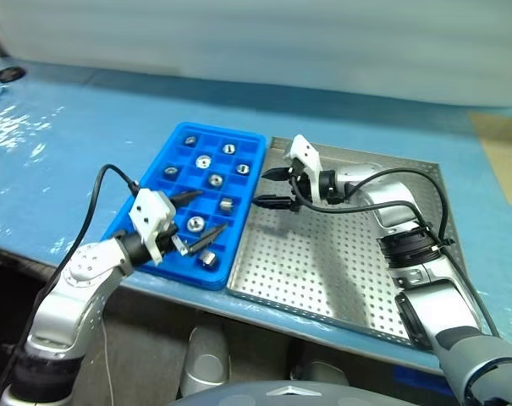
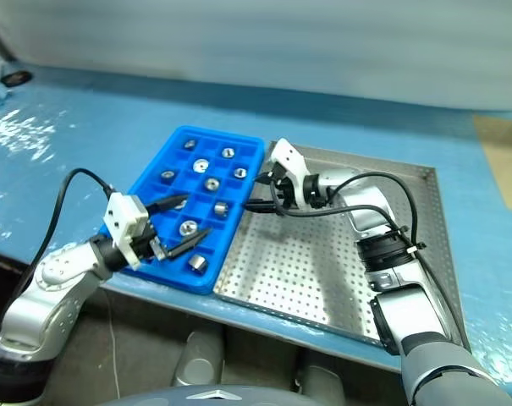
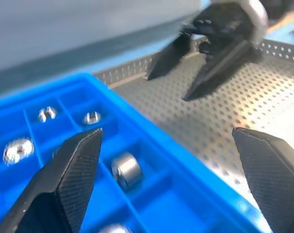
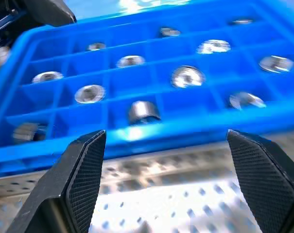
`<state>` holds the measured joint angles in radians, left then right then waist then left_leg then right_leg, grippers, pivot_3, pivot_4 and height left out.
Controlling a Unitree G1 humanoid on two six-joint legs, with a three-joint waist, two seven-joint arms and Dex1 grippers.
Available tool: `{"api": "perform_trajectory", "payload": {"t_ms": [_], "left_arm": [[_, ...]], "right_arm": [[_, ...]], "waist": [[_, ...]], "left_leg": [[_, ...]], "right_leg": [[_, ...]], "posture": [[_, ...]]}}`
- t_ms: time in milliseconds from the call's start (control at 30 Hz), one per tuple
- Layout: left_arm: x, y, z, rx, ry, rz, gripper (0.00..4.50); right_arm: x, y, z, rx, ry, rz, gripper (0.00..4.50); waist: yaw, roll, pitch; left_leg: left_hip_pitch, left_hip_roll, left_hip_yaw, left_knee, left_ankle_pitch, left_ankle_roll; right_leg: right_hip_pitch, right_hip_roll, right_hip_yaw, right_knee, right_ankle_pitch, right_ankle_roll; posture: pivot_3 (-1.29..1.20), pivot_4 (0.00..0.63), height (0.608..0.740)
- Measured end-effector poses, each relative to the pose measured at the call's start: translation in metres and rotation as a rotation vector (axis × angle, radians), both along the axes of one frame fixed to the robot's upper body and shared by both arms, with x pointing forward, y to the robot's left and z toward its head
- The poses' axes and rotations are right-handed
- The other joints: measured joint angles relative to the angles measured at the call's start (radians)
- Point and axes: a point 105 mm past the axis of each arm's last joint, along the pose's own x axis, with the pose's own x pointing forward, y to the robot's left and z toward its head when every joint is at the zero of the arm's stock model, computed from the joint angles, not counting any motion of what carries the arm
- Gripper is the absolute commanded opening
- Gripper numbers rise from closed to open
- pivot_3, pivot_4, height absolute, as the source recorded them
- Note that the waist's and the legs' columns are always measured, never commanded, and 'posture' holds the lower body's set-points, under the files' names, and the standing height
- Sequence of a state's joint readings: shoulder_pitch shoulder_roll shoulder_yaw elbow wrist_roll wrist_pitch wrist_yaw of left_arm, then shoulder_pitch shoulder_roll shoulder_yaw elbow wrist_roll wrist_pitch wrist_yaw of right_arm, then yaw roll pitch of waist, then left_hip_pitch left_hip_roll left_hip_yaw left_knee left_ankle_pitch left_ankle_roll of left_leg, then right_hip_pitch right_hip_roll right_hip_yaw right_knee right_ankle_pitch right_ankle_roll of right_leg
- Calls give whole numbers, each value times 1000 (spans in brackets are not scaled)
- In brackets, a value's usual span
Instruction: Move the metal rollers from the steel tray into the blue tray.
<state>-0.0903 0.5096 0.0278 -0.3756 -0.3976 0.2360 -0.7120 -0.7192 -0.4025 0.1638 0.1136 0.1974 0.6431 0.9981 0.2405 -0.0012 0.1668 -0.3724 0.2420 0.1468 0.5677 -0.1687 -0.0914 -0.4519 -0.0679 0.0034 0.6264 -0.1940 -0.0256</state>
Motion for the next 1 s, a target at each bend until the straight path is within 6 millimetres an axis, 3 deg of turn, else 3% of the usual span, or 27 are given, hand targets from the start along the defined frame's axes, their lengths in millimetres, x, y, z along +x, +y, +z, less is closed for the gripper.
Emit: {"api": "perform_trajectory", "payload": {"t_ms": [200,333,700,1000], "left_arm": [[17,-15,-14,-28,-10,-53,4500],[27,-19,-18,-53,-6,-75,4500],[44,-24,-31,-81,34,-113,4500],[45,-22,-37,-82,37,-109,4500]], "right_arm": [[6,-29,-4,37,-77,-211,4078],[0,-38,-3,54,-132,-276,4078],[-44,-52,-29,134,-92,-331,4078],[-64,-54,-43,183,-84,-335,4078]], "waist": [[-102,-1,-1],[-149,-1,-1],[-188,-1,-1],[-199,-1,-1]], "left_leg": [[-4,0,0,2,0,1],[-4,0,0,2,0,1],[0,0,1,4,-2,4],[4,-1,1,4,-5,8]], "right_leg": [[-2,0,0,0,1,0],[-2,0,0,0,1,-1],[2,0,1,-1,2,-1],[8,-2,0,-4,0,3]], "posture": [[-18,150,740],[-94,150,740],[-150,150,740],[-139,150,740]]}}
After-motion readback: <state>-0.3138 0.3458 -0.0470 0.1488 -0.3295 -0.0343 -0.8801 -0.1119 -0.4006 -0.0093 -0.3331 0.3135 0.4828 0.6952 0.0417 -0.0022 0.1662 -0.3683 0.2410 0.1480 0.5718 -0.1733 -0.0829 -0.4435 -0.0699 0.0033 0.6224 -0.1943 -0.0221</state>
